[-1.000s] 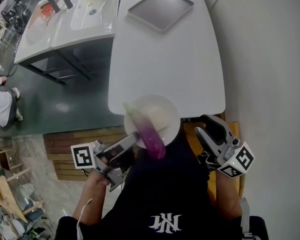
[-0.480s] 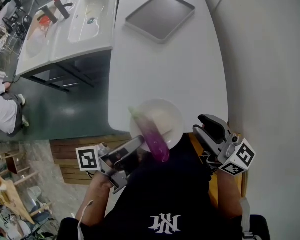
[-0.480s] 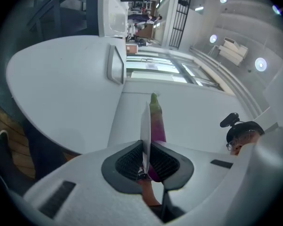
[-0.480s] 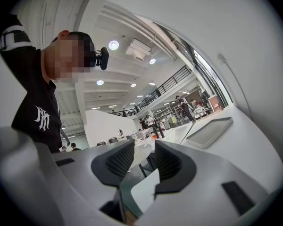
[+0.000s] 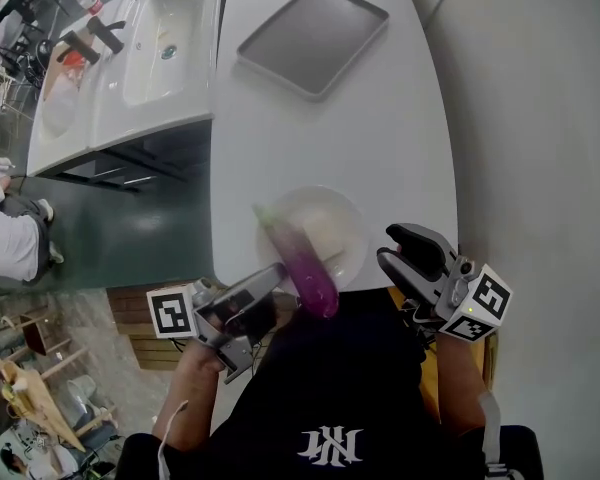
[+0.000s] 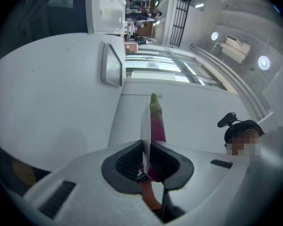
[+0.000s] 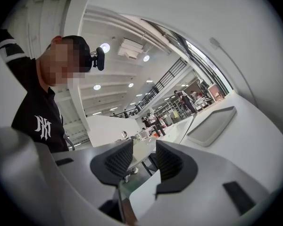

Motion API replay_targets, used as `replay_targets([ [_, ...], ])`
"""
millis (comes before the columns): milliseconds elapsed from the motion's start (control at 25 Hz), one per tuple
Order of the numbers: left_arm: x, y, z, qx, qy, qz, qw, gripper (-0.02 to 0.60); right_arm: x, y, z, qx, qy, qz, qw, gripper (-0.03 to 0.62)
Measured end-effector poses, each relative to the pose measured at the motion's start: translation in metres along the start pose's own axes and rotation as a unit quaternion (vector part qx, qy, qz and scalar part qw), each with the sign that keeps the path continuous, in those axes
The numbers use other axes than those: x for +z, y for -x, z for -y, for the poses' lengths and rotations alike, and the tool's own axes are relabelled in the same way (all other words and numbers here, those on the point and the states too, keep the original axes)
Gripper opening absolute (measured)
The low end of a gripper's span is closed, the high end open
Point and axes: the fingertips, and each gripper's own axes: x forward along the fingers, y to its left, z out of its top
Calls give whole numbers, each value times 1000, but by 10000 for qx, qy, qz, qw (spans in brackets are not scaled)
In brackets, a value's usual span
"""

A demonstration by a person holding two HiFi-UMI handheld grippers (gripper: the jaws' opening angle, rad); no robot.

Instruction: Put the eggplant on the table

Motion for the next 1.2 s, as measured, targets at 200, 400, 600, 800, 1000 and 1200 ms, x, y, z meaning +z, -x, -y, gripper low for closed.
replay_targets([
  [200, 33, -30, -12, 100, -8, -21, 9999, 23, 11, -21, 43, 95, -606, -78, 9981, 123],
  [400, 54, -48, -17, 206, -71, -69, 9997, 23, 9, -36, 74, -83, -1018, -438, 9938, 124],
  [600, 67, -64, -20, 270, -88, -106, 9995, 23, 11, -44, 92, -151, -1317, -609, 9893, 124],
  [800, 98, -97, -45, 330, -63, -148, 9993, 23, 14, -59, 142, -182, -1580, -717, 9847, 123],
  [1000, 103, -111, -57, 479, -89, -287, 9984, 23, 6, -62, 159, -231, -1945, -906, 9764, 107],
  [1200, 132, -124, -102, 761, -94, -368, 9964, 21, -19, -76, 210, -354, -2319, -1105, 9658, 84],
])
